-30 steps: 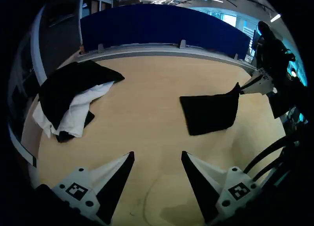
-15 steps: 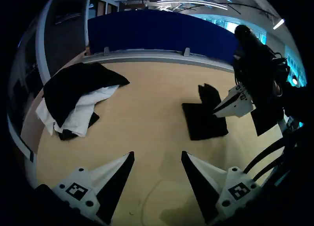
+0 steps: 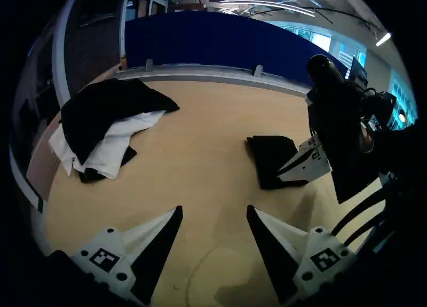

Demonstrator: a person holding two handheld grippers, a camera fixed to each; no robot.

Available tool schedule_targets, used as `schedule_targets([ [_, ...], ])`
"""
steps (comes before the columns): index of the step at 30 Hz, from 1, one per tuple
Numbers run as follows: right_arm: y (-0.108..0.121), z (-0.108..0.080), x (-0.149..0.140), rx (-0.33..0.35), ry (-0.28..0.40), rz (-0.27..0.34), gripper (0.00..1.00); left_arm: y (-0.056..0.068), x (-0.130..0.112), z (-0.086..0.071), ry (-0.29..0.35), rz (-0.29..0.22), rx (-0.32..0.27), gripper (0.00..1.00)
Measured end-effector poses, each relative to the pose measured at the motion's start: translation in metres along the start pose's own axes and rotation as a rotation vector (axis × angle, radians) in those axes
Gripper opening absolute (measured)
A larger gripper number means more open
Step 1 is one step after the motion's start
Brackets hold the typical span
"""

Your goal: Fold towel

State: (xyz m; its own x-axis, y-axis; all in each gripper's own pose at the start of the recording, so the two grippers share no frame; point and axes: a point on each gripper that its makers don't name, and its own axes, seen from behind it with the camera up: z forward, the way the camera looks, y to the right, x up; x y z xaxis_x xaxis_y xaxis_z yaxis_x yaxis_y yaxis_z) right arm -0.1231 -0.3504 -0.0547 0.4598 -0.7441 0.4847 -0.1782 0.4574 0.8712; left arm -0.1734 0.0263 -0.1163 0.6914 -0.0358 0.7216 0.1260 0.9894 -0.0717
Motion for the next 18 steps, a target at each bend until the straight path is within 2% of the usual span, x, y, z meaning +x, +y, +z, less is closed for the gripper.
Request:
schedule_targets([
  [7, -0.001, -0.005, 0.0, -0.006, 0.013, 0.001, 0.09, 0.002, 0.002, 0.0, -0.001, 0.01, -0.001, 0.89],
  [9, -0.001, -0.008, 0.001, -0.008, 0.02, -0.001, 0.19, 0.002, 0.002, 0.001, -0.001, 0.011, -0.001, 0.89],
  [13, -0.001, -0.013, 0.001, -0.01, 0.035, 0.001, 0.48, 0.002, 0.002, 0.001, -0.003, 0.011, 0.0, 0.89],
  [18, 0.001, -0.019, 0.0, -0.009, 0.048, 0.011, 0.72, 0.004, 0.001, 0.002, -0.005, 0.015, 0.0, 0.89],
])
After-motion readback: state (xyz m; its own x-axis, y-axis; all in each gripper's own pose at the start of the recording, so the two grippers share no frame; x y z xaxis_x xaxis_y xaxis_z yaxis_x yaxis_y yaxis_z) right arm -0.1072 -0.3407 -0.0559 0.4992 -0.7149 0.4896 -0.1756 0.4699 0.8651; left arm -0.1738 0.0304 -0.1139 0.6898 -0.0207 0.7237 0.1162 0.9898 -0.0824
